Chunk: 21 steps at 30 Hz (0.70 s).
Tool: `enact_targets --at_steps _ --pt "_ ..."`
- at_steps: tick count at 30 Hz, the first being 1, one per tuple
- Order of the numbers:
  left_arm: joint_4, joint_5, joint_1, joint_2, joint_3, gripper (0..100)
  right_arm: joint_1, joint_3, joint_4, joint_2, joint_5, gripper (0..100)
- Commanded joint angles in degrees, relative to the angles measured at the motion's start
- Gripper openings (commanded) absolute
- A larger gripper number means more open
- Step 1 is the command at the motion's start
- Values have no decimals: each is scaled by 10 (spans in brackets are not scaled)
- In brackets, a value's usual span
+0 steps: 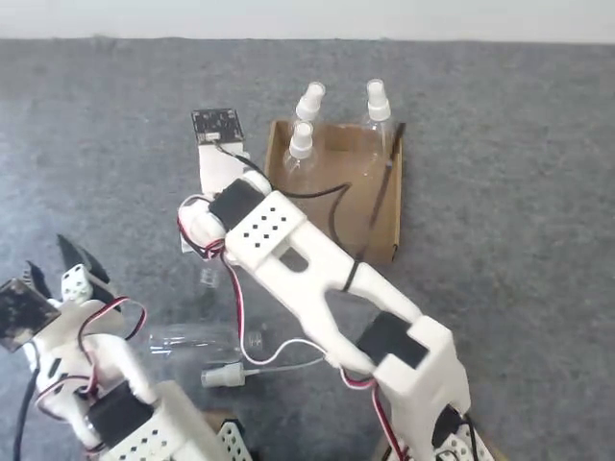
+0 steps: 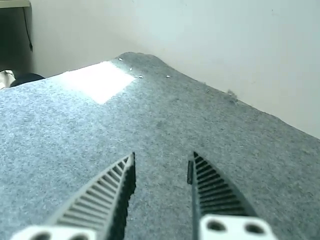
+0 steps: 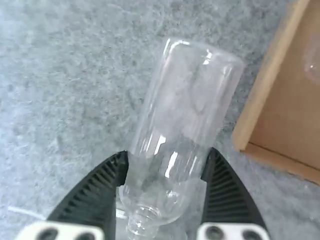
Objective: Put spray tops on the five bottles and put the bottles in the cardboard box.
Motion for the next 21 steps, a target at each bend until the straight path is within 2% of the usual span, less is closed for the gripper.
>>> enact_targets --at_steps 1,17,21 --pt "-16 5 -2 -11 -6 163 8 -36 40 -98 7 74" --pt "-16 5 -2 -11 -6 163 14 -33 167 -288 7 74" --pt "-16 5 -2 -11 -6 163 36 -33 197 -327 8 72"
